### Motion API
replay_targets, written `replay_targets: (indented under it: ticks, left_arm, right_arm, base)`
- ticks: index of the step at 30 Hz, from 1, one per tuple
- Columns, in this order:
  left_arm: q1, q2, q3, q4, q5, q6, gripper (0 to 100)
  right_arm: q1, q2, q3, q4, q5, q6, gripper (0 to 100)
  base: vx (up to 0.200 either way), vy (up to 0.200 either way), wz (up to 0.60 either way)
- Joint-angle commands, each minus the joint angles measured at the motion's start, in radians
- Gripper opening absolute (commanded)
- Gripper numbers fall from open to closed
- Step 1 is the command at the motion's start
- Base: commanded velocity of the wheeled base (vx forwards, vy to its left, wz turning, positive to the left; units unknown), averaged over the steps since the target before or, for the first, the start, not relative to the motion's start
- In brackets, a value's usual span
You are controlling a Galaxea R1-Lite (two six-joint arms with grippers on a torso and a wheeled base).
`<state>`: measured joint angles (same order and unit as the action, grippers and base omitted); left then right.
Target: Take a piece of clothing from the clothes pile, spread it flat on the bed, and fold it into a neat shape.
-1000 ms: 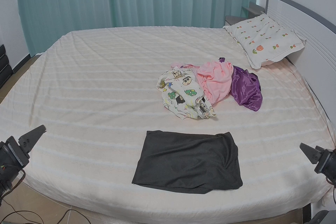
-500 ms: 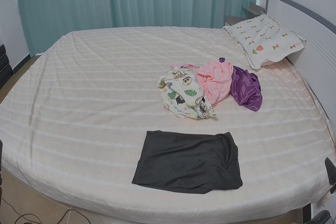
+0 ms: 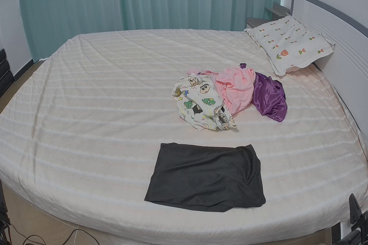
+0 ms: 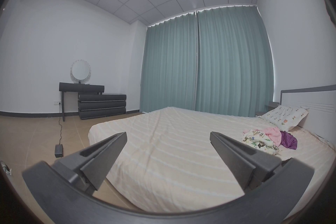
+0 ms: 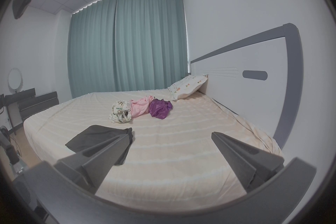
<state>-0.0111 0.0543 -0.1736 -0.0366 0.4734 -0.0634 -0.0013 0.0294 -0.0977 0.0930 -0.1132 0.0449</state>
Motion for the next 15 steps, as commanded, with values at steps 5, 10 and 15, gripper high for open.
replay_targets:
  ticks: [5,10,15]
  left_arm:
    - [0.01,-0.039,0.174,-0.233,-0.01,0.065,100]
    - [0.01,-0.04,0.174,-0.24,-0.047,0.063,100]
    - [0.01,-0.039,0.174,-0.198,-0.082,0.06,100]
  right_arm:
    - [-0.002,-0.029,0.096,-0.131,0.053,-0.023,100]
    - [-0.002,-0.029,0.096,-0.087,0.067,-0.039,100]
    - [-0.002,-0.029,0.096,-0.088,0.087,-0.051,100]
  base:
    - [0.0,0.0,0.0]
    - [0.0,0.0,0.0]
    - [0.0,0.0,0.0]
